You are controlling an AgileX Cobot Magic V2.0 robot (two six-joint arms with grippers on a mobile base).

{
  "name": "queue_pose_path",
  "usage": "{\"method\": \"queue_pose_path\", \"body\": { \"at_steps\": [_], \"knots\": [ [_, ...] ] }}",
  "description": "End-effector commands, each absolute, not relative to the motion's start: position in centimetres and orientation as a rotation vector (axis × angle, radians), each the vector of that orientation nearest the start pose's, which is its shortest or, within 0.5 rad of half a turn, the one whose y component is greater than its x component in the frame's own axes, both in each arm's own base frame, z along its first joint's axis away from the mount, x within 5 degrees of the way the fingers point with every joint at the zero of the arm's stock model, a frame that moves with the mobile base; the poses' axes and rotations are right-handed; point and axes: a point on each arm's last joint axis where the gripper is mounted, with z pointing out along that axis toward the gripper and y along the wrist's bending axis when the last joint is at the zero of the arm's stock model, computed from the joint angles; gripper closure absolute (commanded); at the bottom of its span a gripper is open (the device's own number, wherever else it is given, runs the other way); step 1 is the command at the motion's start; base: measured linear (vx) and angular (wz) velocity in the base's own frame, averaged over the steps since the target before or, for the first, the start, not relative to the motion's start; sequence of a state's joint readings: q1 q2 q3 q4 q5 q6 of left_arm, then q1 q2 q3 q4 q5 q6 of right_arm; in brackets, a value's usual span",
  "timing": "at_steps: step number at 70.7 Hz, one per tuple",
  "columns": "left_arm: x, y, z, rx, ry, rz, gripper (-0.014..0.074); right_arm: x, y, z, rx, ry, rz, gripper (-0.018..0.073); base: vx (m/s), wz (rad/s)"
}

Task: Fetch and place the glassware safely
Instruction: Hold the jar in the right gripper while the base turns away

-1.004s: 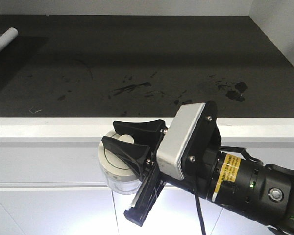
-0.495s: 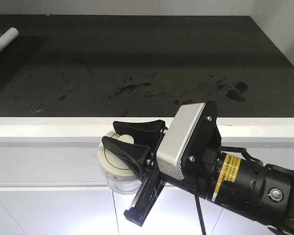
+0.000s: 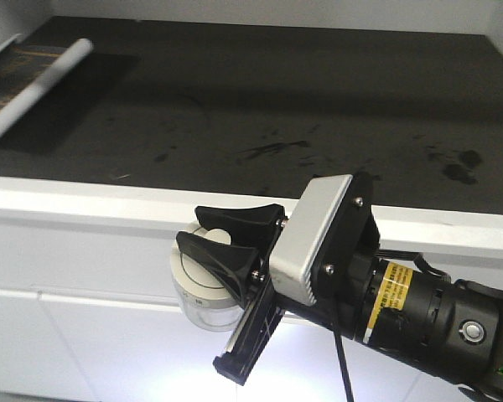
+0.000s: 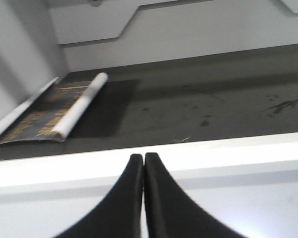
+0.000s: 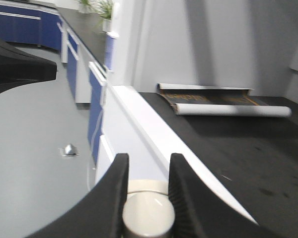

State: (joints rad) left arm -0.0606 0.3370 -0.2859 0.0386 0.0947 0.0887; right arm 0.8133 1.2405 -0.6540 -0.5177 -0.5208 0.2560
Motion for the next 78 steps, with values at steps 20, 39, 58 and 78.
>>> {"method": "queue_pose_path", "body": {
  "at_steps": [20, 39, 58, 78],
  "knots": [
    [8.72, -0.57, 29.28, 0.141, 1.534, 0.042, 0.0603, 16.05, 20.6, 32.3, -0.909, 1.203, 0.724, 0.0563, -0.07, 0.57],
    [8.72, -0.57, 29.28, 0.141, 1.534, 0.042, 0.0603, 16.05, 20.59, 32.29, -0.909, 1.204, 0.723, 0.0563, -0.11, 0.58],
    [8.72, -0.57, 29.28, 0.141, 1.534, 0.042, 0.0603, 16.05, 20.59, 32.29, -0.909, 1.204, 0.723, 0.0563, -0.13, 0.67],
    [8.72, -0.57, 29.28, 0.141, 1.534, 0.042, 0.0603, 16.05, 20.59, 32.29, -0.91, 1.203, 0.723, 0.0563, -0.12, 0.82]
  ]
}}
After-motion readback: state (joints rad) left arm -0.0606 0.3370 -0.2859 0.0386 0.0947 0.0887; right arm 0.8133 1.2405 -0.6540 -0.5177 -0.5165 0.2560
